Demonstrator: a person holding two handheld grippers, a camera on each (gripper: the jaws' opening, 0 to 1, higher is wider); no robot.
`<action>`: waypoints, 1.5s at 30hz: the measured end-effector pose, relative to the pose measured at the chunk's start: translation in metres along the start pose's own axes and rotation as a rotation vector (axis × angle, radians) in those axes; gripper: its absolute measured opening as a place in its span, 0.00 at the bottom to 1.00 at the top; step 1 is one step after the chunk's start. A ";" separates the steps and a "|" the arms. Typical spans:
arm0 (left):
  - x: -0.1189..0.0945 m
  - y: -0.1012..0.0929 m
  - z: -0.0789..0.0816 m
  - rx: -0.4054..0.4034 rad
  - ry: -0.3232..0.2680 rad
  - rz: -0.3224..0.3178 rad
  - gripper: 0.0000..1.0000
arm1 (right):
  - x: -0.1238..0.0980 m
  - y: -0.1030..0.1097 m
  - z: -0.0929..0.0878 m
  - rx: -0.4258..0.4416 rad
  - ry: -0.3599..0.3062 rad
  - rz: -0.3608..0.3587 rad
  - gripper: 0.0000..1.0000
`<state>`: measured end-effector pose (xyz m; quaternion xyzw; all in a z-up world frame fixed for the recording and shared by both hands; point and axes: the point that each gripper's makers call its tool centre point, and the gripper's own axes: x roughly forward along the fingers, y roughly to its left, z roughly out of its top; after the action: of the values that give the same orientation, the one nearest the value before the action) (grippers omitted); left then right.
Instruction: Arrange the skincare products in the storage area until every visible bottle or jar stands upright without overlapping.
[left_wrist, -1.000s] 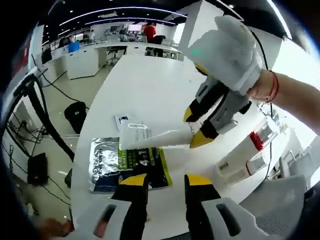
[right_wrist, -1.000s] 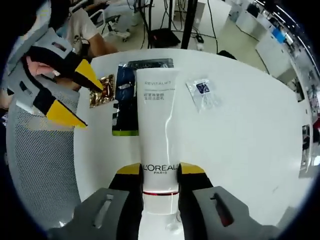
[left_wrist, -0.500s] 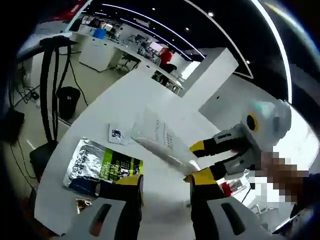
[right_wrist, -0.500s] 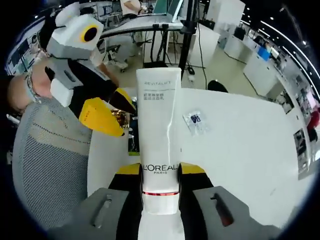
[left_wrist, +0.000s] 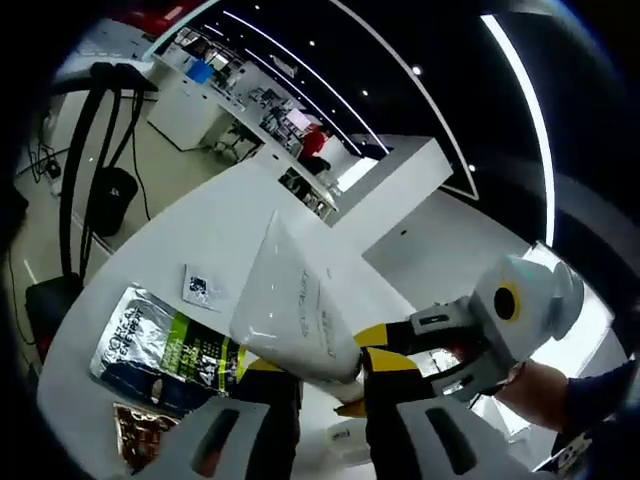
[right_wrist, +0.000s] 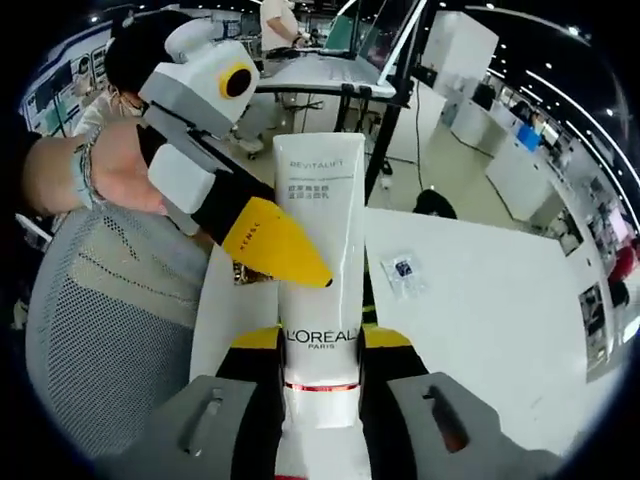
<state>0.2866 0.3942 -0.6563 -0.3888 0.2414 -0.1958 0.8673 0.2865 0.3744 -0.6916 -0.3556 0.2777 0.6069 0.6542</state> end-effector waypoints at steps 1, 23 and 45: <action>0.000 0.001 0.000 0.024 -0.002 0.010 0.15 | 0.000 0.001 0.001 0.001 0.001 -0.001 0.27; 0.005 -0.016 -0.024 0.539 0.175 0.084 0.10 | -0.066 -0.025 0.027 -0.255 -0.124 0.043 0.31; 0.016 -0.013 -0.081 0.974 0.446 0.042 0.11 | -0.049 0.045 -0.002 -0.416 0.278 0.338 0.09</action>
<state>0.2516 0.3308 -0.6974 0.1144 0.3086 -0.3456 0.8788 0.2372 0.3440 -0.6601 -0.5104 0.2895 0.6965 0.4129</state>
